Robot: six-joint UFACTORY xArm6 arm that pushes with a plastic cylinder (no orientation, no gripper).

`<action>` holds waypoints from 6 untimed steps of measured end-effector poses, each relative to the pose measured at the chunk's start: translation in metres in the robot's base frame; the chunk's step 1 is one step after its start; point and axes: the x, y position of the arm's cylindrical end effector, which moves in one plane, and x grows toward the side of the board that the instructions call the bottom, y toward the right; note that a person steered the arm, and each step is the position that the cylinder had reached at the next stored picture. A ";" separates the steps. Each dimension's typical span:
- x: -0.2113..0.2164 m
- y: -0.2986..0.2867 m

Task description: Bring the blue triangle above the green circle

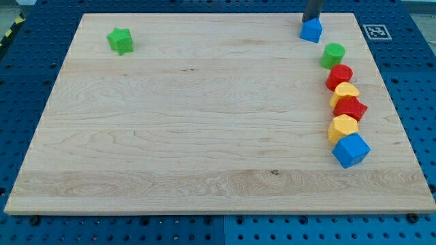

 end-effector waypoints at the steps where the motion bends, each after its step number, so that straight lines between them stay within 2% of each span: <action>1: 0.002 -0.024; 2: 0.010 -0.033; 4: 0.018 -0.004; 6: 0.037 0.000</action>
